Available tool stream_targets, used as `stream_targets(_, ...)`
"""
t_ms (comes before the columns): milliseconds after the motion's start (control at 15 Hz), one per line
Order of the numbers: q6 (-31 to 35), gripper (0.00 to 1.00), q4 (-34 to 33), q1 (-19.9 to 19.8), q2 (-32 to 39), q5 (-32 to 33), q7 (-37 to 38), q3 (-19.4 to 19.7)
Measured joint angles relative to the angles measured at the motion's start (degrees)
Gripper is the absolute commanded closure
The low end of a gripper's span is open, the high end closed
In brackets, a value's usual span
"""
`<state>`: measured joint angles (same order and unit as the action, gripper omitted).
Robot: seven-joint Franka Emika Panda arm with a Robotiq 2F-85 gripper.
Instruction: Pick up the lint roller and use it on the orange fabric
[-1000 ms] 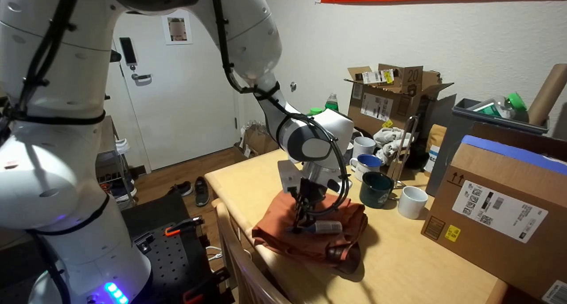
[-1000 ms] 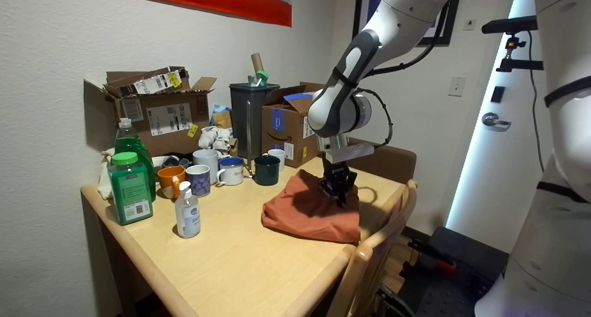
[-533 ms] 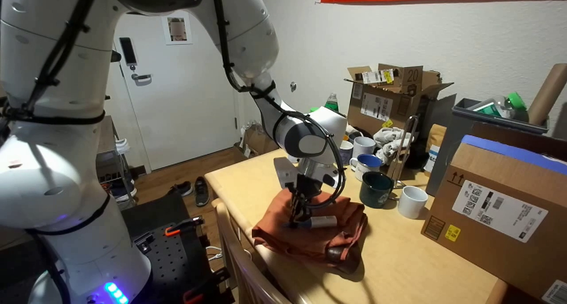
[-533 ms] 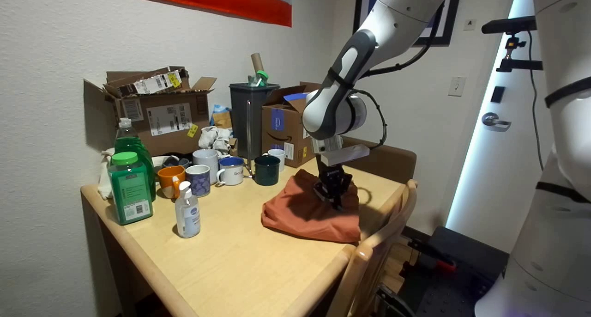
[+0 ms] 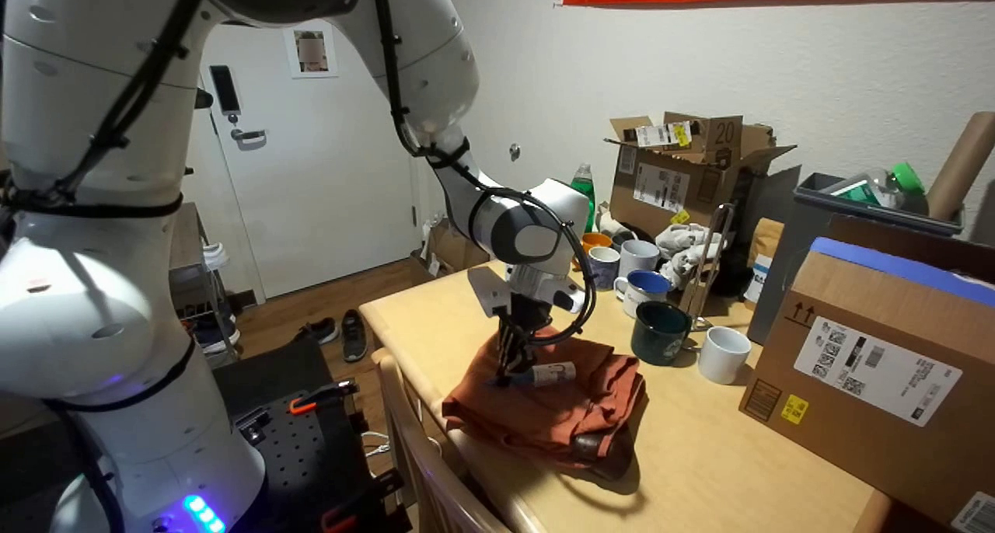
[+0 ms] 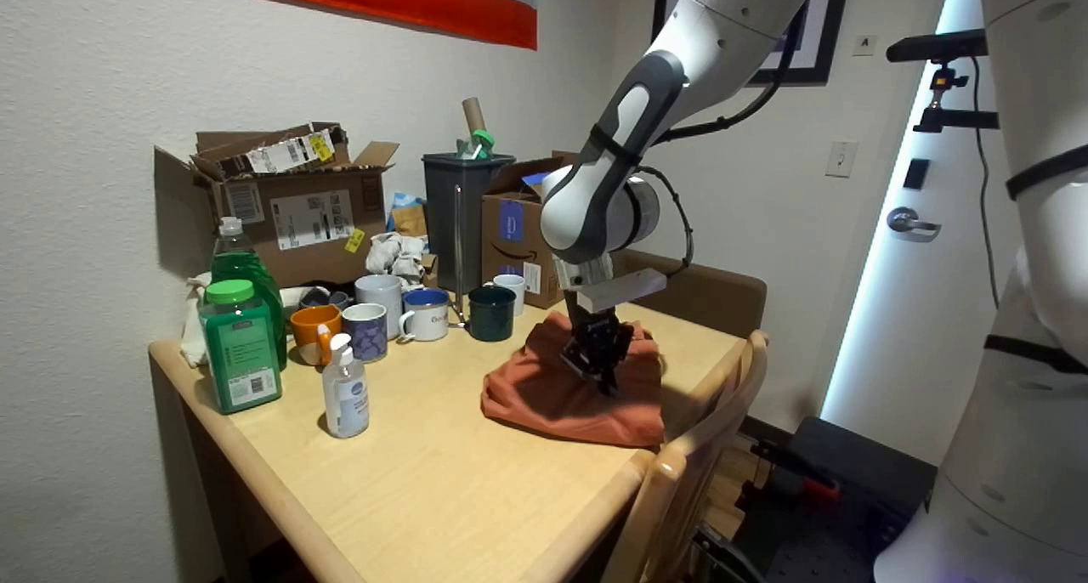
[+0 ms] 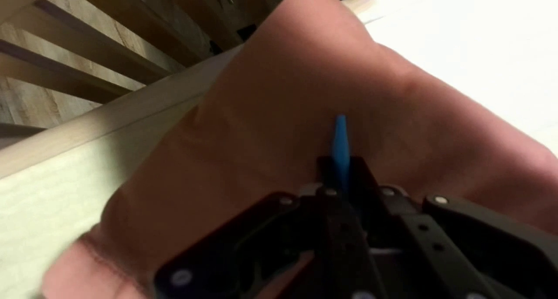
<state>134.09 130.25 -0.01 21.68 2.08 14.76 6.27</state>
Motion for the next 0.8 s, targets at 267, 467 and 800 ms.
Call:
stream_targets(267,-0.08,0.97,0.0,1.46,-0.02,0.79,0.0,-0.41)
stream_targets(467,-0.13,0.97,0.0,2.26,-0.05,1.56,0.0,-0.99)
stream_targets(800,-0.21,0.97,-0.08,3.82,-0.28,2.15,0.0,-2.14)
